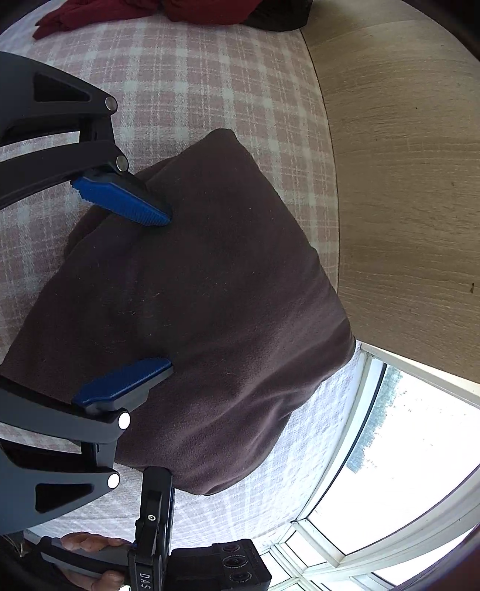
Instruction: Fold clothes
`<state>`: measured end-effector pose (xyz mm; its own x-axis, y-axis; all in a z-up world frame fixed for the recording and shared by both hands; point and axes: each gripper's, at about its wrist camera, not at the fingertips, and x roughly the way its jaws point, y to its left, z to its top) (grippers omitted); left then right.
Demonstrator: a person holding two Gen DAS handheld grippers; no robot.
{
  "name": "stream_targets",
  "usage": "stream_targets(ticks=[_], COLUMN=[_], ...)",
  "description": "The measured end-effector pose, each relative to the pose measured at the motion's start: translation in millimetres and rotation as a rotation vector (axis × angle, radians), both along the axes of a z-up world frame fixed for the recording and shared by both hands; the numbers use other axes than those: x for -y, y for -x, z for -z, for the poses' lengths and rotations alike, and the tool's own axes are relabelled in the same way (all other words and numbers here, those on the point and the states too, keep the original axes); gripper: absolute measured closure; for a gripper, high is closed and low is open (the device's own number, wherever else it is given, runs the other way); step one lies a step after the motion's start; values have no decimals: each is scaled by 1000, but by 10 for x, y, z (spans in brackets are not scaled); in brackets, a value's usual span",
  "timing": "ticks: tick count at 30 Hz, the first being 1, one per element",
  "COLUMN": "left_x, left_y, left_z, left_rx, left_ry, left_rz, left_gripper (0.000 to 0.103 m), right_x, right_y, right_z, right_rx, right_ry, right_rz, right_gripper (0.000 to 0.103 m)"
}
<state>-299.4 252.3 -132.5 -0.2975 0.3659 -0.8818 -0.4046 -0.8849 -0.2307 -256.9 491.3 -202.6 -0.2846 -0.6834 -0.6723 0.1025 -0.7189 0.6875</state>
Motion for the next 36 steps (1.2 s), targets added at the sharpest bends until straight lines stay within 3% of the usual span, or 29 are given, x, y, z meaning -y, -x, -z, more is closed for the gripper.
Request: stream_targets(ticks=[4, 7, 11, 14, 16, 18, 20, 24, 31, 34, 36], left_x=[17, 46, 147, 19, -122, -267, -283, -263, -227, -238, -248], left_y=[13, 29, -10, -105, -145, -112, -95, -131, -186, -186, -180], left_z=[-13, -35, -205, -354, -316, -133, -7, 16, 33, 24, 16], left_rx=[11, 20, 13, -20, 7, 23, 17, -24, -70, -70, -66], left_ry=[-2, 2, -65, -123, -156, -87, -76, -78, -86, -81, -81], left_rz=[-7, -18, -75, -19, 32, 72, 87, 114, 144, 148, 148], left_gripper=[31, 31, 33, 32, 32, 29, 29, 29, 31, 31, 31], right_x=[280, 484, -5, -104, -170, -236, -318, -600, -753, -823, -871], right_y=[-158, -265, -195, -137, -98, -60, -22, 80, 514, 705, 833], right_z=[-370, -559, -468, -332, -241, -150, -75, -6, -55, -1, 36], right_rx=[-206, -317, -245, -184, -143, -102, -68, -32, 16, 58, 86], right_ry=[-177, -266, -185, -149, -124, -100, -76, -1, 39, 76, 101], right_rz=[-88, -173, -162, -155, -150, -146, -137, -102, -218, -213, -209], right_gripper=[66, 67, 67, 66, 65, 65, 65, 65, 65, 64, 57])
